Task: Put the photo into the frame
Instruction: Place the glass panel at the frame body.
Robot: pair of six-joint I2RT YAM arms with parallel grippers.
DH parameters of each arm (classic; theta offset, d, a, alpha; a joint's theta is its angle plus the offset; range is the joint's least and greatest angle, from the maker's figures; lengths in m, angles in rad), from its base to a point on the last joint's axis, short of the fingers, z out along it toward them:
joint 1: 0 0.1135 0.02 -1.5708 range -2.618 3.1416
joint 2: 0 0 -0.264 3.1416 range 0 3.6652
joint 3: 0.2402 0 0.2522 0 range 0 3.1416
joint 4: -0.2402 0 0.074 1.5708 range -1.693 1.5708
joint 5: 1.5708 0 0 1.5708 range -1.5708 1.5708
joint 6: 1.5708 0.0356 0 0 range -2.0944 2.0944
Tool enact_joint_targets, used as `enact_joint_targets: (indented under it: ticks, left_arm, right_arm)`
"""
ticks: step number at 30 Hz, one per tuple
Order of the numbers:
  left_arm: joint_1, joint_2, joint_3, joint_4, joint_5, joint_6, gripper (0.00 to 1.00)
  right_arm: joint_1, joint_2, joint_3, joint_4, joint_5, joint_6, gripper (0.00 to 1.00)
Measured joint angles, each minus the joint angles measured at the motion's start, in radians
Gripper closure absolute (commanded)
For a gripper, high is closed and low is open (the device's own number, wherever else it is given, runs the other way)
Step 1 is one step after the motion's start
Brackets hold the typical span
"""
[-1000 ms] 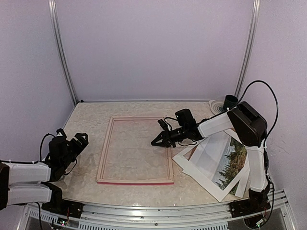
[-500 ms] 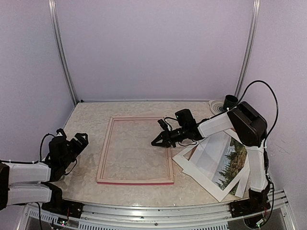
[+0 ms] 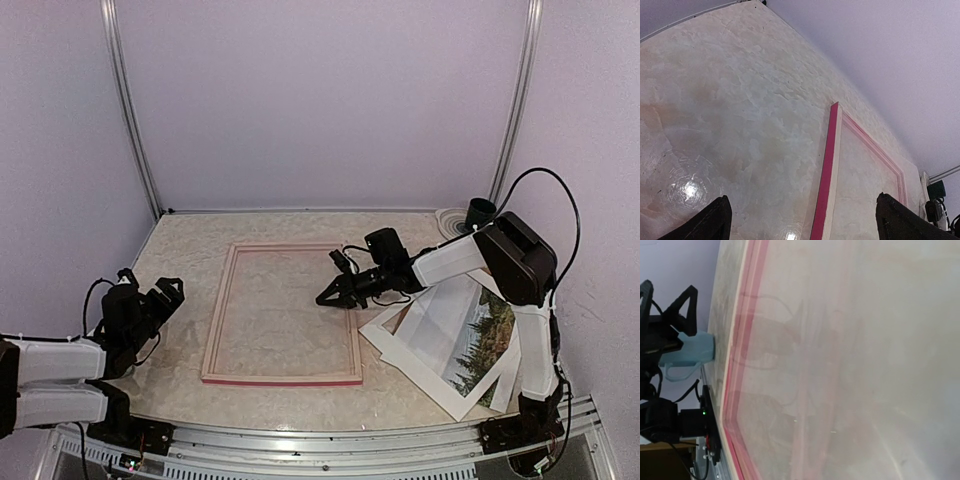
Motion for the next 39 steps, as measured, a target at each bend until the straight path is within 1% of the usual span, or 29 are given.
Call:
enact_joint_targets:
  ticks: [26,32,39]
  left_arm:
    - [0.0,0.0,0.0,0.0,0.0,0.0,0.01]
    - [-0.001,0.002,0.0,0.0,0.0,0.0,0.01]
    - [-0.001,0.01,0.0,0.0,0.001,0.0,0.01]
  right_arm:
    - [0.0,0.0,0.018,-0.029,0.002,-0.017,0.98]
    - [0.0,0.0,0.035,-0.045,0.0,-0.022,0.9]
    - [0.0,0.0,0.049,-0.058,-0.001,-0.024,0.72]
